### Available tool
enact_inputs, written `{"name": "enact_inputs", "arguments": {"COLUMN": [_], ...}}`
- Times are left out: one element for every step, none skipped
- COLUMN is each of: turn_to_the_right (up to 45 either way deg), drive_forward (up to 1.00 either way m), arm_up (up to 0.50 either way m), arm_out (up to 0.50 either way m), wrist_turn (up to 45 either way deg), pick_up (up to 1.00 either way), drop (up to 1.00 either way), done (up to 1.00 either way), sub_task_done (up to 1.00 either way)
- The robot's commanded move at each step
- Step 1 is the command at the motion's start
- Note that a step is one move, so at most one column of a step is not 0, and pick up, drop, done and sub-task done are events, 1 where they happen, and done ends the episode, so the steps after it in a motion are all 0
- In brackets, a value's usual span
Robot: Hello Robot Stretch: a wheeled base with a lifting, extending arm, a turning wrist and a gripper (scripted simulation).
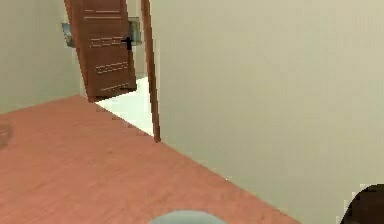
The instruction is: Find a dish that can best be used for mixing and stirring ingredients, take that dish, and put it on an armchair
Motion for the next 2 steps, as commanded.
{"name": "enact_inputs", "arguments": {"turn_to_the_right": [-45.0, -45.0], "drive_forward": [0.00, 0.00], "arm_up": [0.00, 0.00], "arm_out": [0.00, 0.00], "wrist_turn": [0.0, 0.0], "pick_up": [0.00, 0.00], "drop": [0.00, 0.00], "done": [0.00, 0.00], "sub_task_done": [0.00, 0.00]}}
